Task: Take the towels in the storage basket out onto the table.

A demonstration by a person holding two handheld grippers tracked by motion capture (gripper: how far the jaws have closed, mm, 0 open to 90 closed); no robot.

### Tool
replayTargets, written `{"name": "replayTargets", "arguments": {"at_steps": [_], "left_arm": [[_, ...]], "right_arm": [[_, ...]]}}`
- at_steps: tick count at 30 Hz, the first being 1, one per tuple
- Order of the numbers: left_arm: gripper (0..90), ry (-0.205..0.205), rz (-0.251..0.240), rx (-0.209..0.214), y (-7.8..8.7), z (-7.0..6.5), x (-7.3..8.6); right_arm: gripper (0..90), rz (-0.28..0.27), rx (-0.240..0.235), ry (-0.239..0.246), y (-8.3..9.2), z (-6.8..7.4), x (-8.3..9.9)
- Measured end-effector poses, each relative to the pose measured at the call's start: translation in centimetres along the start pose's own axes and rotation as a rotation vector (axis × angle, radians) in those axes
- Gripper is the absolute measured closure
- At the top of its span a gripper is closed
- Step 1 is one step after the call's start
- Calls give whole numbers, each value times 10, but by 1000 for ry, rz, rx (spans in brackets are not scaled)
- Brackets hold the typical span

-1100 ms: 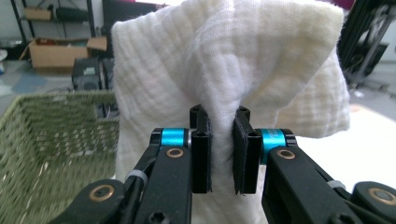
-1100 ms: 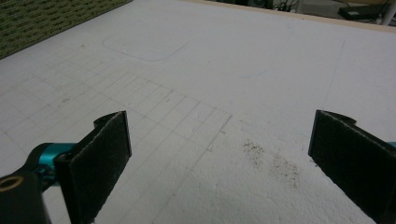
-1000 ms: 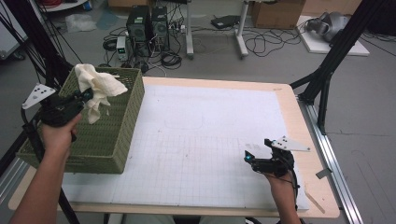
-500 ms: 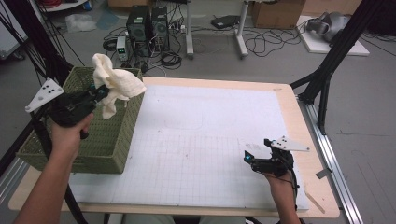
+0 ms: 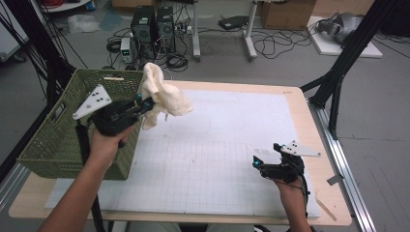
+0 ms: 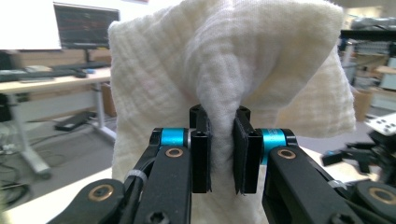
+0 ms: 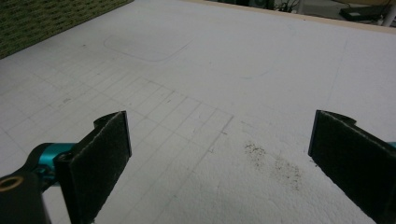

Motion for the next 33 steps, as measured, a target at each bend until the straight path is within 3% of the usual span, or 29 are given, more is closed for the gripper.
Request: {"name": "replayTargets", "arguments": {"at_steps": [5,6,12,18,27,31,33], "left_arm": [[790,4,46,79,-27,-25,21],[789,4,46,79,-27,-25,21],[785,29,100,119,-48,-42,56],[777,37,193,172,-71,-57,88],[750,82,284,178,-92,-65,119],[687,98,390,146,-103,-63,140],[632,110,409,138,-105,-62,144]], "right_arm": [[51,1,-5,5,0,0,0],[50,1,-3,7,0,0,0],[50,-6,2,-1,2,-2,0],[50,3,-1,4,-1,-3,0],[50,2,2,-6,0,-4,1],[50,6,-2,-5,-1,-4,1],[50,7,0,-7,-1,-4,1]]}}
Point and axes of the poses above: each handheld gripper's, and its own axes: y roughly backward along the jaws, x roughly out of its underside, z roughly to its left, the point moved 1 cm from there along -y, roughly forward along the jaws, and after that the axes turned 5 degrees about -z, right-handed, at the moved point
